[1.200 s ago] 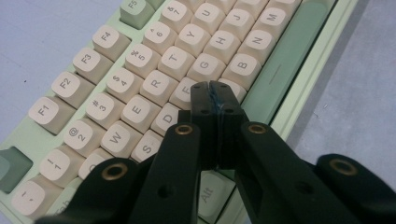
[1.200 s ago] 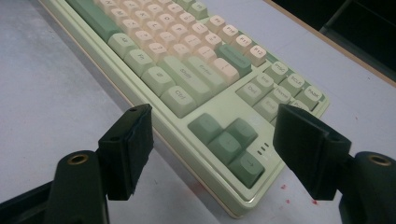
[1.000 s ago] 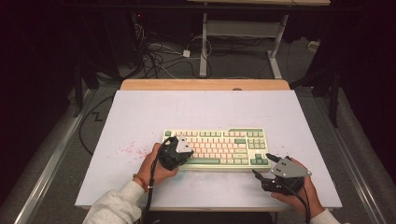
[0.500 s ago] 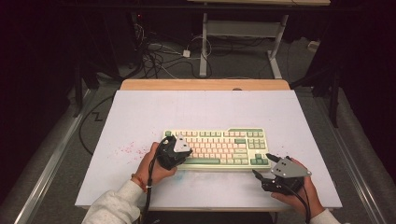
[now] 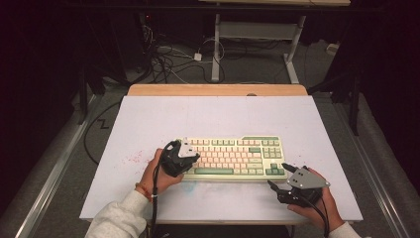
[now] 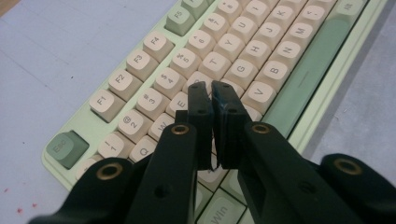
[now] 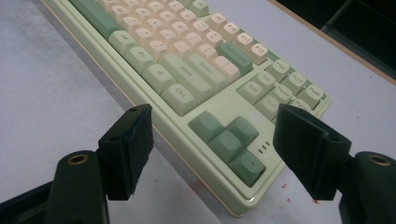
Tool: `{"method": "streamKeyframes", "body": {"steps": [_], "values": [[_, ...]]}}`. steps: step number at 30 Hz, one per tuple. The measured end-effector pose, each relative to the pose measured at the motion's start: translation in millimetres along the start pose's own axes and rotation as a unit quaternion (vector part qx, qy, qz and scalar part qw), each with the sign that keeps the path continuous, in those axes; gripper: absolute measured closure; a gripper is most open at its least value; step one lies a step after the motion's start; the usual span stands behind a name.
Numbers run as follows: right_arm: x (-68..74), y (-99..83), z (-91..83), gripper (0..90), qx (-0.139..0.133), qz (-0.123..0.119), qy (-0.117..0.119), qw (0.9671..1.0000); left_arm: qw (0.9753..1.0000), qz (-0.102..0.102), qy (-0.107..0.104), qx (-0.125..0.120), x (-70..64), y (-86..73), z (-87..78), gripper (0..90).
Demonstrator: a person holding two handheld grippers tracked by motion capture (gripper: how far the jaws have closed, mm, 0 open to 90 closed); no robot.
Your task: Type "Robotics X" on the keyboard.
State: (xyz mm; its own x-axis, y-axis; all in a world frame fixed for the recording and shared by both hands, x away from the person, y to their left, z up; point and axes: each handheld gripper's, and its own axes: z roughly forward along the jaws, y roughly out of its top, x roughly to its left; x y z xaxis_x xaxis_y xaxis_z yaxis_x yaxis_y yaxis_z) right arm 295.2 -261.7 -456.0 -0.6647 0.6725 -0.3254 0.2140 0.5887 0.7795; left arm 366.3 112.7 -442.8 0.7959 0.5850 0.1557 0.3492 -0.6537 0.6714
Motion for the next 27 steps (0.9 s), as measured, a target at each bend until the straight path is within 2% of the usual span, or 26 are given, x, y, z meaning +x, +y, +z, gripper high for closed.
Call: {"method": "streamKeyframes", "body": {"steps": [13, 27], "values": [[0.3, -0.3, 0.9, 29.1, 0.003, -0.002, 0.003, 1.0000, 0.9998, -0.009, 0.002, 0.015, 7.4, -3.7, 6.9, 84.5], [0.5, -0.4, 0.8, 29.2, 0.003, -0.002, 0.003, 1.0000, 0.9997, -0.008, 0.004, 0.024, 8.0, -4.8, 10.6, 84.3]]}}
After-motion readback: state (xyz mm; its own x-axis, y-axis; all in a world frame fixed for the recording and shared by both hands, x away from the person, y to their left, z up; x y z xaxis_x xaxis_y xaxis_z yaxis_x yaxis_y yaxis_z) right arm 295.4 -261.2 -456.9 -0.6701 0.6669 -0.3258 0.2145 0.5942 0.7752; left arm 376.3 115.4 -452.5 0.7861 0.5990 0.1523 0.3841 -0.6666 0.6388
